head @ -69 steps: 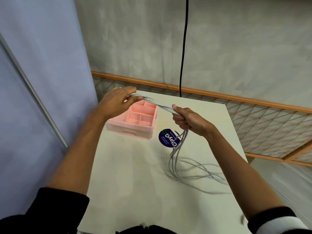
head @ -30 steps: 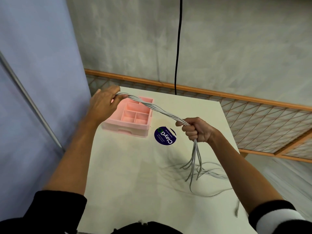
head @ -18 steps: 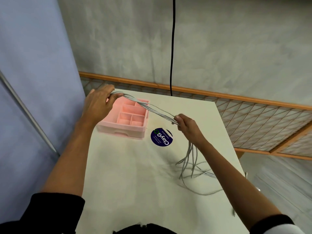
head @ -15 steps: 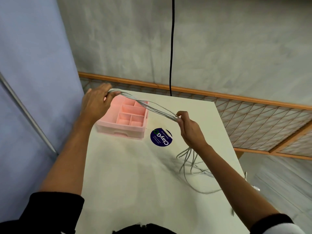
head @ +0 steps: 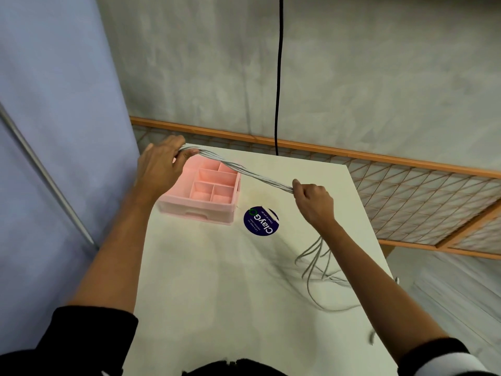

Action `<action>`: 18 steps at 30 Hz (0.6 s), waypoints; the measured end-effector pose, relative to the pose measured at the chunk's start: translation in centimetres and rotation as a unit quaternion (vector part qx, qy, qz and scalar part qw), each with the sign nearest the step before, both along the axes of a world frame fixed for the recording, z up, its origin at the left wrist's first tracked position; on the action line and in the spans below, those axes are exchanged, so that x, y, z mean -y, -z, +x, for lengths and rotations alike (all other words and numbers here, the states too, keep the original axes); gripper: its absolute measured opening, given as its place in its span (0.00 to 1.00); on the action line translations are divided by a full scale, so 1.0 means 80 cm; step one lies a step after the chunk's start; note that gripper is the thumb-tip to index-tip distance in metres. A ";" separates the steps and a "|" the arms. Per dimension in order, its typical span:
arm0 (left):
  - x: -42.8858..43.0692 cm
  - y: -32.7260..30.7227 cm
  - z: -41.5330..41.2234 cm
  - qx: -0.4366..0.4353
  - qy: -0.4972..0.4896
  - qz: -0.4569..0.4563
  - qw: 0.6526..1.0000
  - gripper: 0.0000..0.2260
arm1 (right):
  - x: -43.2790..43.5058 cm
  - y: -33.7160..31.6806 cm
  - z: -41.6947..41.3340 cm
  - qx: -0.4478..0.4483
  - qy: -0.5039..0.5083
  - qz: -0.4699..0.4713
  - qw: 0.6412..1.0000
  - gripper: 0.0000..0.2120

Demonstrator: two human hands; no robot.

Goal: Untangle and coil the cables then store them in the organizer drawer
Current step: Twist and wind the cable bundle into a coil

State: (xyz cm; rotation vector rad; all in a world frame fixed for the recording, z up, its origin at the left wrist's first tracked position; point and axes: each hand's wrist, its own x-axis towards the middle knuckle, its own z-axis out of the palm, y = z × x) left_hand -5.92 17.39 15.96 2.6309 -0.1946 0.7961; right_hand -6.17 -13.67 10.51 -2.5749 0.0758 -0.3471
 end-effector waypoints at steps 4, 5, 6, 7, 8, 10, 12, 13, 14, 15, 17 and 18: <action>0.003 0.004 0.003 -0.006 0.004 -0.013 1.000 0.14 | 0.014 -0.012 0.003 -0.027 -0.053 0.097 0.993 0.26; 0.003 0.005 0.004 -0.010 0.003 -0.020 1.000 0.14 | 0.018 -0.014 0.002 -0.043 -0.090 0.131 0.986 0.26; 0.003 0.006 0.005 -0.014 0.001 -0.024 1.000 0.14 | 0.022 -0.015 -0.001 -0.047 -0.129 0.142 0.980 0.25; 0.002 0.007 0.006 -0.018 -0.002 -0.026 0.999 0.14 | 0.025 -0.014 -0.005 -0.036 -0.163 0.132 0.977 0.24; 0.001 0.008 0.006 -0.022 -0.004 -0.027 0.999 0.14 | 0.027 -0.012 -0.006 -0.010 -0.190 0.097 0.977 0.20; 0.000 0.012 0.007 -0.027 -0.004 -0.028 0.999 0.14 | 0.030 -0.009 -0.008 0.039 -0.221 -0.006 0.975 0.15; 0.000 0.012 0.008 -0.030 -0.006 -0.032 0.999 0.15 | 0.029 -0.008 -0.011 0.065 -0.230 -0.092 0.967 0.18; -0.001 0.012 0.009 -0.030 -0.007 -0.035 0.999 0.15 | 0.029 -0.010 -0.012 0.074 -0.234 -0.114 0.963 0.19; -0.002 0.011 0.010 -0.030 -0.007 -0.037 0.999 0.15 | 0.030 -0.011 -0.014 0.083 -0.241 -0.116 0.960 0.21; -0.004 0.011 0.011 -0.031 -0.007 -0.038 0.999 0.15 | 0.031 -0.009 -0.013 0.090 -0.247 -0.105 0.959 0.23; -0.007 0.010 0.013 -0.031 -0.006 -0.040 0.999 0.15 | 0.031 -0.008 -0.013 0.114 -0.256 -0.070 0.957 0.25; -0.008 0.011 0.013 -0.033 -0.009 -0.042 0.999 0.15 | 0.031 -0.009 -0.013 0.126 -0.254 -0.058 0.957 0.25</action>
